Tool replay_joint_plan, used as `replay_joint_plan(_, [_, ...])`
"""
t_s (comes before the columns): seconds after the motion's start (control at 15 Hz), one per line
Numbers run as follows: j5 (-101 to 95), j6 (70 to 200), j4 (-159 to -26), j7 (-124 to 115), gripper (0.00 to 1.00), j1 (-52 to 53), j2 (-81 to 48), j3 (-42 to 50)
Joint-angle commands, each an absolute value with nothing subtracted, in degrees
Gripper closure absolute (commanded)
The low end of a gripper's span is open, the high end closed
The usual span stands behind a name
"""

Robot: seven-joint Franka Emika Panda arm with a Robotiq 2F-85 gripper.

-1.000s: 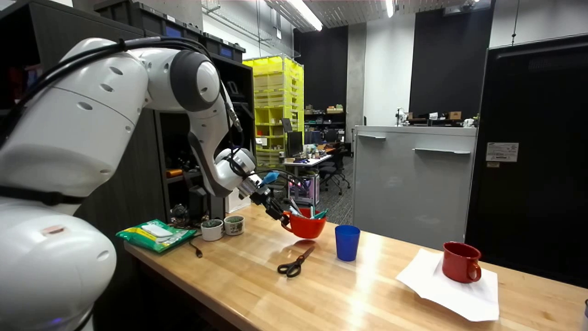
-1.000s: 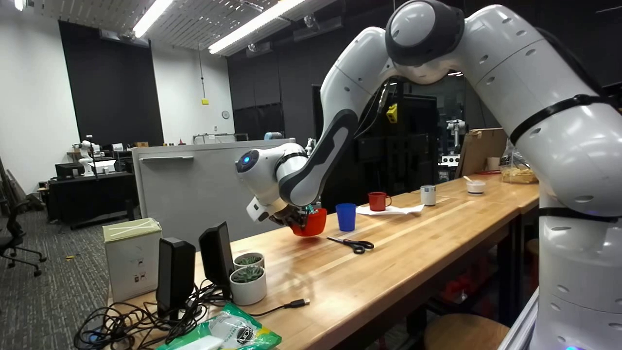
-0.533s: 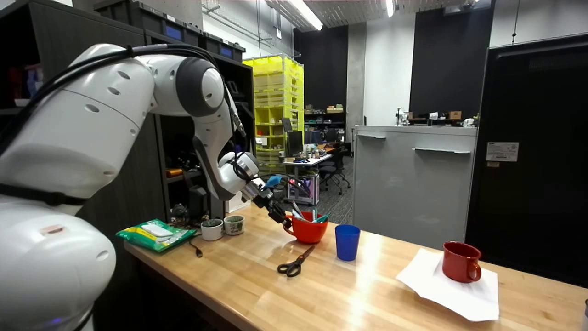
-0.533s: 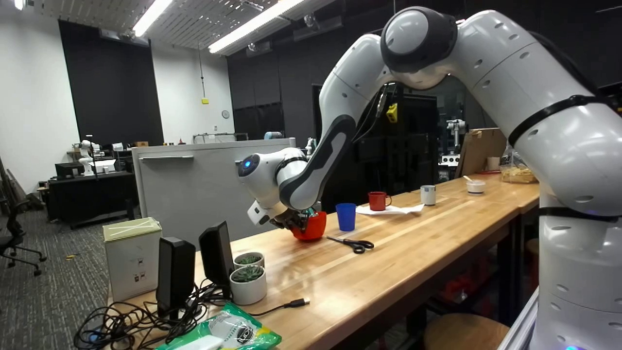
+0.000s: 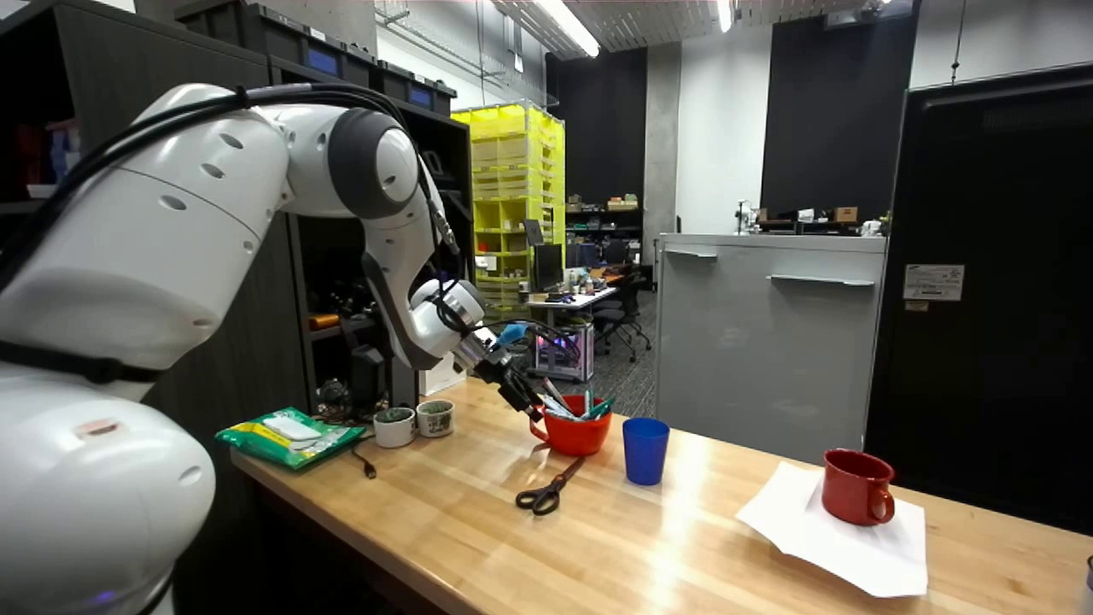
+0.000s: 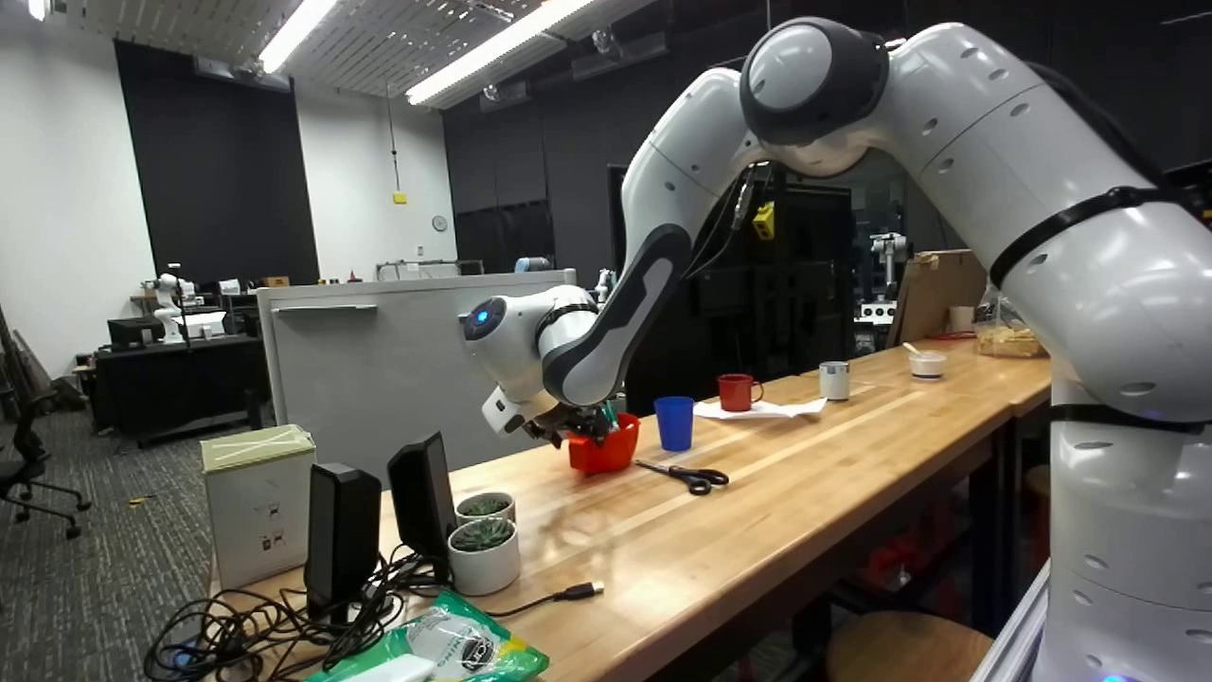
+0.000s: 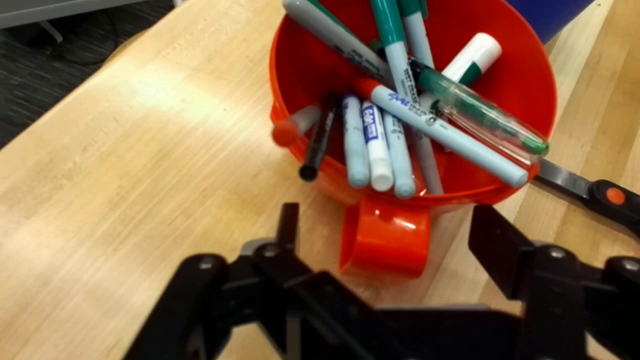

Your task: Move the orange cup forward

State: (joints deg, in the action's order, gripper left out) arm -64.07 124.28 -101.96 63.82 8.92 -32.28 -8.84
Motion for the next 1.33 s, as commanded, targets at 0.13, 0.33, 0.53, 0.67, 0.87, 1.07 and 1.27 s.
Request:
replay_joint_plan(0.13, [-64.02, 122.85, -101.74, 64.47, 0.0, 9.23, -29.76, -8.4])
replay_joint_plan(0.33, [-63.16, 121.37, -102.54, 65.16, 0.0, 9.19, -27.53, -8.78])
replay_joint_plan(0.53, [-62.58, 120.04, -103.59, 65.33, 0.0, 9.22, -24.84, -9.15])
replay_joint_plan(0.67, [-61.22, 119.59, -104.48, 65.51, 0.0, 8.78, -22.65, -9.53])
replay_joint_plan(0.87, [-55.53, 117.94, -106.23, 65.46, 0.0, 7.62, -18.16, -9.79])
replay_joint_plan(1.07, [-45.57, 117.57, -110.69, 64.9, 0.0, 4.71, -10.91, -9.17])
replay_joint_plan(1.27, [-37.27, 118.61, -114.58, 64.42, 0.0, 1.95, -4.53, -7.05])
